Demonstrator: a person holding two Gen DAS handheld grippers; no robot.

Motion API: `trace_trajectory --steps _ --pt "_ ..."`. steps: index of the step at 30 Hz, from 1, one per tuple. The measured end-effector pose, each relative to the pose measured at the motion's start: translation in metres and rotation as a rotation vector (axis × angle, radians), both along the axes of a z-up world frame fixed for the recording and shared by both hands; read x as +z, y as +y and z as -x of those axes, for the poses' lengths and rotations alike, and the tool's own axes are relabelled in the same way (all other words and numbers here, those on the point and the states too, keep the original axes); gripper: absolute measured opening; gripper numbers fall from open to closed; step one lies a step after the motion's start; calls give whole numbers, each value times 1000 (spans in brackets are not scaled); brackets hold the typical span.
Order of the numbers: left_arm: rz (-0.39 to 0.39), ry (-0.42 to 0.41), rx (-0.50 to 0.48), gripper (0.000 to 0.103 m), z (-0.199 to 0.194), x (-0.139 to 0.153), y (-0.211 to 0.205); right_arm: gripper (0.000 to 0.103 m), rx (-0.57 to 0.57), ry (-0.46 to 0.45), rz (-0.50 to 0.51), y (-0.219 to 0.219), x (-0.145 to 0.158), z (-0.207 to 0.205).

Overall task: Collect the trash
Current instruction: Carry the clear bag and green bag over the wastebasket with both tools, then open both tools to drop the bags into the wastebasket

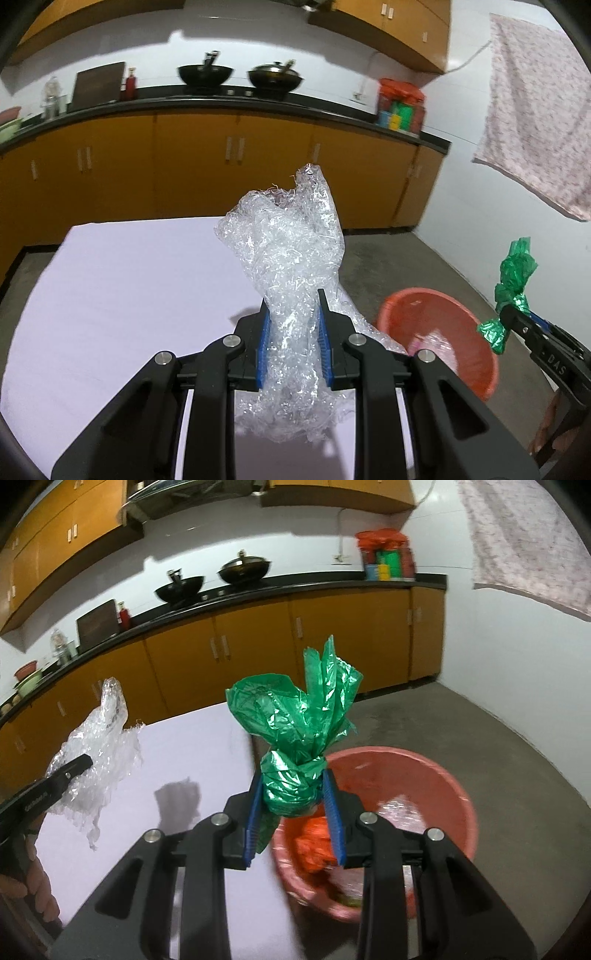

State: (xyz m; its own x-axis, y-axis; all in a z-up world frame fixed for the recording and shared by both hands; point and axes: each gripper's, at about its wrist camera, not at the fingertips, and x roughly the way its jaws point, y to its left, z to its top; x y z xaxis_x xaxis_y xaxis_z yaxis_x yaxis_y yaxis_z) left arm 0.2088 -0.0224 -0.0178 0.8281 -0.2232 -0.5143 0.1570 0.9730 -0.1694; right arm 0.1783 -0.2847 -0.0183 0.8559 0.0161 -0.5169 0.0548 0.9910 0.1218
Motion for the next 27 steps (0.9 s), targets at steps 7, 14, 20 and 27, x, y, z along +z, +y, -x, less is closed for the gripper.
trace_trajectory --steps 7,14,20,27 --pt "8 -6 -91 22 -1 5 -41 31 -58 -4 -12 -35 0 15" --pt "0 -3 -152 22 -1 2 -68 31 -88 0 -32 -57 -4 15" --pt "-14 10 -196 22 -3 -4 -89 31 -100 4 -40 -62 -8 12" --pt "-22 33 -244 22 -7 -15 -108 31 -125 19 -53 -73 -17 6"
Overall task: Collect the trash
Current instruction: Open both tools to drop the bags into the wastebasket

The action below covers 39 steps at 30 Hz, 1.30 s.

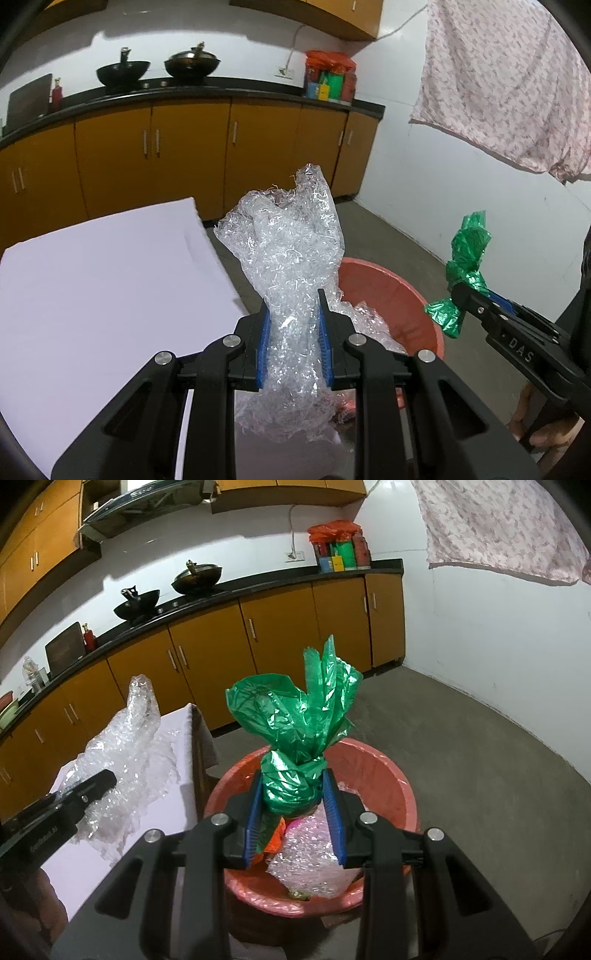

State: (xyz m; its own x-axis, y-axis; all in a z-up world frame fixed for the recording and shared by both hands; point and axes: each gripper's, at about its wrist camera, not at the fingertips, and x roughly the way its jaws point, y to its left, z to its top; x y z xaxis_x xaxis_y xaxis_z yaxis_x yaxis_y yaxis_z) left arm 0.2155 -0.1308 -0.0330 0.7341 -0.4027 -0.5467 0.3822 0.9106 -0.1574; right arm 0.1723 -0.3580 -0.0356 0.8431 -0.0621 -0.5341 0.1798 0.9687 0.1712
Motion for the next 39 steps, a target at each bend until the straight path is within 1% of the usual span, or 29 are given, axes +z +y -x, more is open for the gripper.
trace_trajectory --steps 6,14,20,22,23,24,27,30,32,33,34,35,36,37,39 --pt "-18 21 -43 22 -7 -11 -20 31 -21 15 -12 -11 -9 -7" --pt "-45 74 -88 22 -19 -31 -44 32 -42 41 -33 -30 -26 -20" --pt "-56 96 -114 22 -28 -38 -56 32 -51 52 -45 -42 -35 -32" --pt "-60 108 -123 23 -30 -41 -60 36 -45 48 -64 -44 -36 -36" --pt "-61 111 -123 26 -31 -42 -60 36 -42 43 -78 -45 -37 -37" --pt "-61 115 -125 31 -32 -43 -59 37 -40 37 -90 -45 -37 -39" --pt "-61 126 -109 44 -34 -47 -52 45 -29 33 -96 -44 -39 -40" --pt "-53 136 -87 49 -35 -49 -45 48 -29 33 -92 -45 -40 -40" --pt "-40 140 -69 52 -35 -47 -37 55 -42 28 -88 -46 -39 -36" --pt "-34 139 -60 55 -34 -46 -33 66 -60 17 -79 -46 -38 -32" --pt "-26 135 -47 58 -32 -44 -27 79 -73 5 -69 -47 -35 -28" --pt "-20 129 -37 65 -29 -42 -22 84 -89 -10 -54 -46 -32 -23" --pt "-14 117 -23 73 -25 -39 -15 92 -107 -29 -32 -45 -28 -17" --pt "-10 101 -7 81 -19 -36 -7 97 -124 -53 3 -42 -22 -10" --pt "-9 63 23 90 -7 -28 9 98 -139 -82 59 -38 -14 2"
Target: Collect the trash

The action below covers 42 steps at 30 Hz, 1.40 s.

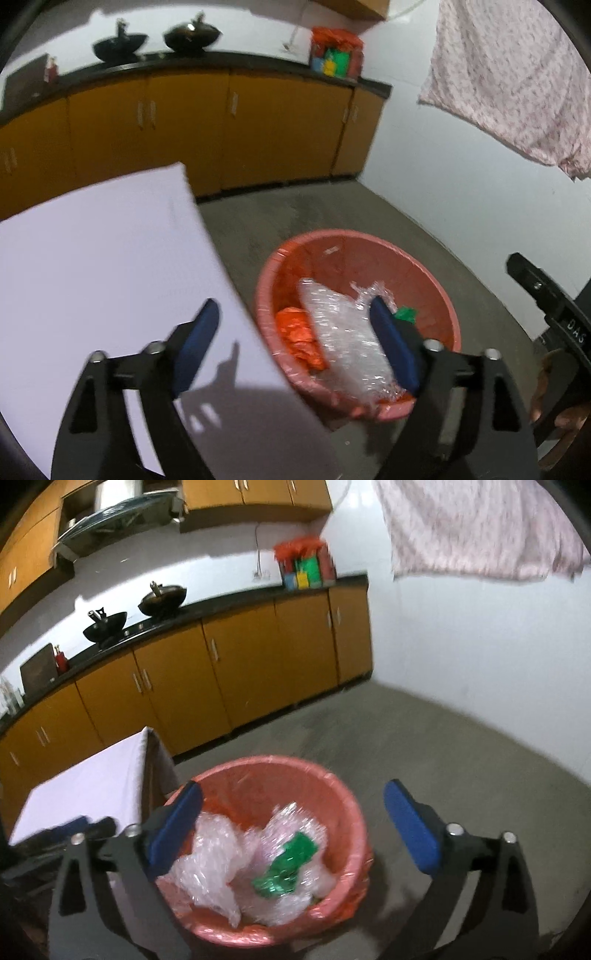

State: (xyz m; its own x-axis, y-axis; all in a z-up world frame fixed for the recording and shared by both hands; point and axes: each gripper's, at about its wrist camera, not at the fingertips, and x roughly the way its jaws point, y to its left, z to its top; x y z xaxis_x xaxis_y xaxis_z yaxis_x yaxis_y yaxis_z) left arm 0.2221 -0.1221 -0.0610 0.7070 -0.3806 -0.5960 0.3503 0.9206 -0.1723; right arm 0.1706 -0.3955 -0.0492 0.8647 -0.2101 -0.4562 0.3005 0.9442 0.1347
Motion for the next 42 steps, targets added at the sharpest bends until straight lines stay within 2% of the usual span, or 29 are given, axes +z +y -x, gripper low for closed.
trace_trajectory --steps 1,5,8,12,16,20,28,42 --pt "-1 -20 16 94 7 5 8 98 -12 -15 34 5 5 7" --pt "-17 -114 94 101 37 25 38 98 -32 -97 124 26 21 41" --pt "-50 -193 170 101 67 41 61 99 -6 -138 128 42 30 64" --pt "-91 -273 253 101 98 54 84 99 27 -145 126 61 33 89" --pt "-148 -341 323 101 128 60 100 99 75 -152 192 89 39 110" --pt "-164 -361 369 101 144 62 112 99 97 -185 248 112 48 129" --pt "-142 -356 422 101 170 59 131 99 118 -174 207 127 58 152" --pt "-129 -388 396 101 195 57 133 99 129 -192 255 155 61 184"
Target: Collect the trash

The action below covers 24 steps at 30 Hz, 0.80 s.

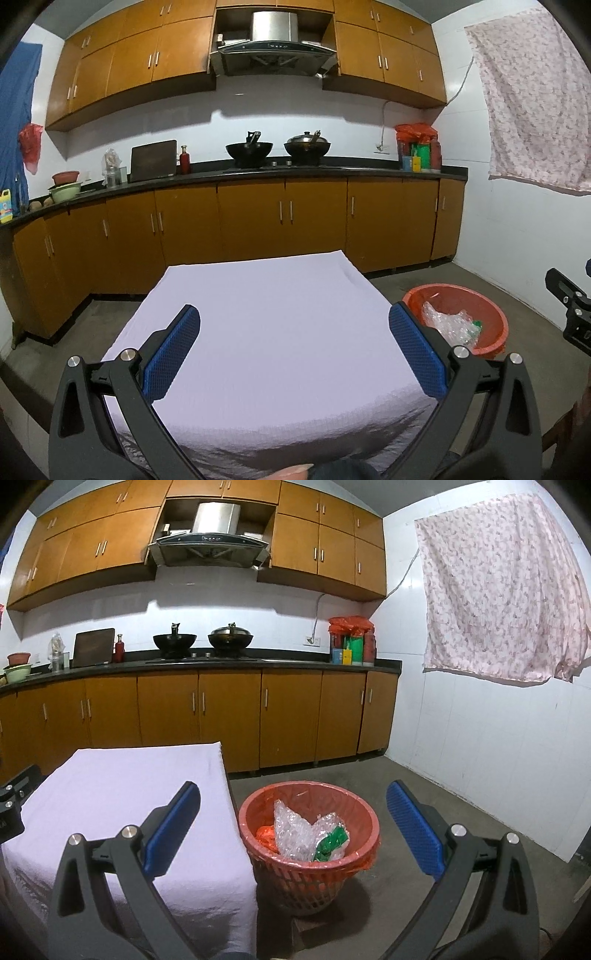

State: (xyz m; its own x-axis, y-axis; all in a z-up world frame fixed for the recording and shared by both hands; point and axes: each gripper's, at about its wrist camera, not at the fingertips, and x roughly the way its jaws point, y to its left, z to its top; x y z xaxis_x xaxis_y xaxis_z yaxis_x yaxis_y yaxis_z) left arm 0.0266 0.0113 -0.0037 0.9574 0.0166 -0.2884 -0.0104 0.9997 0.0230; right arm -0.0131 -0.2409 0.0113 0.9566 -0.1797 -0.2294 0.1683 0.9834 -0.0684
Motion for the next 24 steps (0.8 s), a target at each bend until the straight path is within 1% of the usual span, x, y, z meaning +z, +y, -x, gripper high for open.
trace_trajectory --steps 13,24 --pt "24 6 -36 101 12 -4 2 99 4 -15 -10 7 -2 16" --pt "18 3 -52 101 17 -6 -1 99 -1 -15 -22 5 -4 21"
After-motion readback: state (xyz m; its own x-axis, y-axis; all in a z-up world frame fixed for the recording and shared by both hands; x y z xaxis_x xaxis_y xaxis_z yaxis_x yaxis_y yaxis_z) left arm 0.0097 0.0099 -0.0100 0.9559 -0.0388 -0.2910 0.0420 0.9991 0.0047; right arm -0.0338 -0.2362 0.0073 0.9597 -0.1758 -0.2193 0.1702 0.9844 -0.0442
